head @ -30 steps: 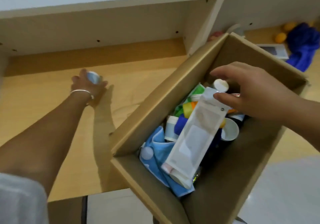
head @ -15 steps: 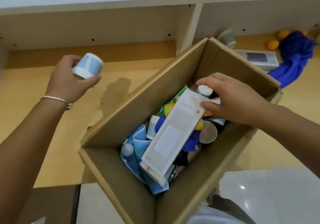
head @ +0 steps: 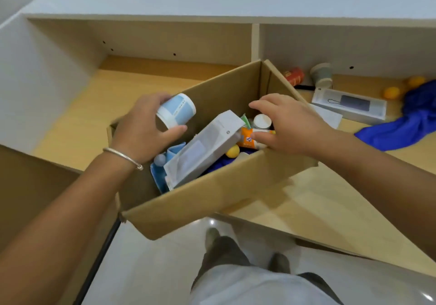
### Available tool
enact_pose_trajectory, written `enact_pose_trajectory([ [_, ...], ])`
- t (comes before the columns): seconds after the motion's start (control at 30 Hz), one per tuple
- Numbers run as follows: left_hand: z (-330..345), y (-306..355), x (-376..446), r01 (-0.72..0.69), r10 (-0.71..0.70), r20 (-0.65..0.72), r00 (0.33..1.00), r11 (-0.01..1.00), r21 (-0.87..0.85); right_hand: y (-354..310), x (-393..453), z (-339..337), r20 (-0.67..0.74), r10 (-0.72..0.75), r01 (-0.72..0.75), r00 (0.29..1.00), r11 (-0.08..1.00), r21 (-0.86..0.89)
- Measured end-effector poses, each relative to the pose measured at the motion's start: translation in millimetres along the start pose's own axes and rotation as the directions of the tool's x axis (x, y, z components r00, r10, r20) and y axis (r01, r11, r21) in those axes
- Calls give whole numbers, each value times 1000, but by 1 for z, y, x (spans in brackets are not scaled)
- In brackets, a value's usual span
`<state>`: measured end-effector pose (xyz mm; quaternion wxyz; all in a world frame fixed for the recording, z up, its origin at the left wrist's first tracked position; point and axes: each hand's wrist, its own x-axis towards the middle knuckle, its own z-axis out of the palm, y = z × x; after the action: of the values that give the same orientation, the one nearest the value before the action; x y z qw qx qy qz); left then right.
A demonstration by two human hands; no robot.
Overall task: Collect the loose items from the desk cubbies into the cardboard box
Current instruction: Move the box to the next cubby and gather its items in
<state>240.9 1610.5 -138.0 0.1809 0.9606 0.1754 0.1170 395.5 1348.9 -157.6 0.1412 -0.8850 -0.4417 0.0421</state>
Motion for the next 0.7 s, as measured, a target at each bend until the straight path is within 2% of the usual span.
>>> enact_pose_trajectory([
  [0.13,21,19,-15,47,-48,57,997,999,5,12,-15,-7,-26,-4,4,1000,1000,13],
  [0.3,39,63,-2,-108,108,95,990,994,4,30,-34,-23,-92,40,-37,995,999,31],
  [0.5,63,161,20,-324,328,129,936,945,-51,76,-64,-42,-146,122,-117,982,992,45],
  [0.7,108,245,21,-385,394,139,908,919,-89,151,-107,-40,-172,210,-200,962,977,72],
])
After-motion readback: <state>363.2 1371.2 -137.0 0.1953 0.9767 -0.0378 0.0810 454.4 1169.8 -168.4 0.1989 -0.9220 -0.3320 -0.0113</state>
